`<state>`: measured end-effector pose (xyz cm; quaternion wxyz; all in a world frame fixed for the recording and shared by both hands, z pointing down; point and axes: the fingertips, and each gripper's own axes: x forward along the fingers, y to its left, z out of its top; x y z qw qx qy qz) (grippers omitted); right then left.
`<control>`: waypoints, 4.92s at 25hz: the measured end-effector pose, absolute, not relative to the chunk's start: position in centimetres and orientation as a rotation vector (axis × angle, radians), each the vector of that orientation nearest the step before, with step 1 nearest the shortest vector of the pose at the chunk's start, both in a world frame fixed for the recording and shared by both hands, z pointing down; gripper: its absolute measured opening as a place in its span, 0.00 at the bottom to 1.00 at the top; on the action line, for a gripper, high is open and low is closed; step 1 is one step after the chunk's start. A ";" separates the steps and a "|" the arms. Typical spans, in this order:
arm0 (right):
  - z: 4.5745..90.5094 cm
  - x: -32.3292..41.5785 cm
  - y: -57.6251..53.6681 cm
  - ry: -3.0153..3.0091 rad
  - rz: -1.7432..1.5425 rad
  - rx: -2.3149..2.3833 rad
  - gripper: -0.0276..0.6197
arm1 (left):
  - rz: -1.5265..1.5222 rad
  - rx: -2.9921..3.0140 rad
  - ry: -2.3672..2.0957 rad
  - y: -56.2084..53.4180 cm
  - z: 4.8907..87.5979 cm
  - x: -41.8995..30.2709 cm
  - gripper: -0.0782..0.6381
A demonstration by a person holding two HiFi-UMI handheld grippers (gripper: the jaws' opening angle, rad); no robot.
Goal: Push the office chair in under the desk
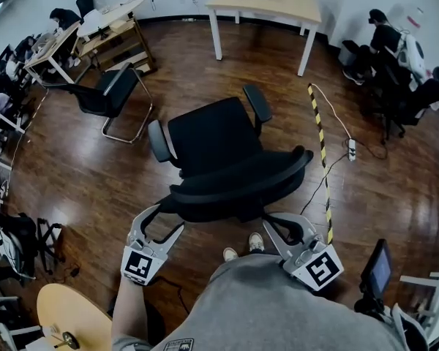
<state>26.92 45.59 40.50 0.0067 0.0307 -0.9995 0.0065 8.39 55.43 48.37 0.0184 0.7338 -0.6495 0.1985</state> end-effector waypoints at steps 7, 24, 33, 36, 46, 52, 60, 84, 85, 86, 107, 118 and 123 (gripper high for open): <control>40.7 28.2 44.0 -3.117 0.008 0.173 0.05 | 1.261 2.272 -1.761 52.7 54.6 7.9 0.50; 41.0 29.8 40.7 -3.109 -0.003 0.294 0.05 | 1.619 2.384 -1.543 50.8 57.8 9.9 0.30; 43.6 32.1 34.3 -3.000 -0.142 0.414 0.05 | 1.638 2.417 -1.442 52.2 58.1 7.8 0.29; 45.1 32.1 32.8 -2.920 -0.240 0.358 0.05 | 1.648 2.419 -1.404 52.6 58.1 7.0 0.29; 53.0 29.8 32.7 -2.404 -0.836 -0.247 0.40 | 1.765 2.350 -1.255 54.0 58.3 3.6 0.28; 56.5 26.7 34.6 -2.166 -1.019 -0.508 0.44 | 1.770 2.339 -1.239 54.7 58.5 3.3 0.28; 58.7 26.0 35.2 -2.038 -1.065 -0.606 0.26 | 1.771 2.326 -1.249 54.6 58.5 3.9 0.29; 59.2 20.8 42.0 -2.053 -0.897 -0.337 0.26 | 1.820 2.551 -1.044 56.4 58.9 -4.7 0.29; 59.2 20.3 42.6 -2.053 -0.887 -0.317 0.26 | 1.825 2.569 -1.027 56.4 58.9 -5.5 0.29; 59.1 19.8 43.2 -2.052 -0.877 -0.297 0.26 | 1.828 2.585 -1.008 56.5 58.8 -6.3 0.29; 57.8 14.5 46.5 -2.046 -0.727 -0.067 0.25 | 1.853 2.774 -0.747 53.8 57.4 -13.8 0.30; 58.5 13.1 46.6 -2.053 -0.691 -0.068 0.26 | 1.852 2.769 -0.712 53.2 58.2 -15.4 0.30; 58.8 12.1 44.2 -2.057 -0.686 -0.062 0.26 | 1.856 2.761 -0.699 50.8 58.4 -16.4 0.30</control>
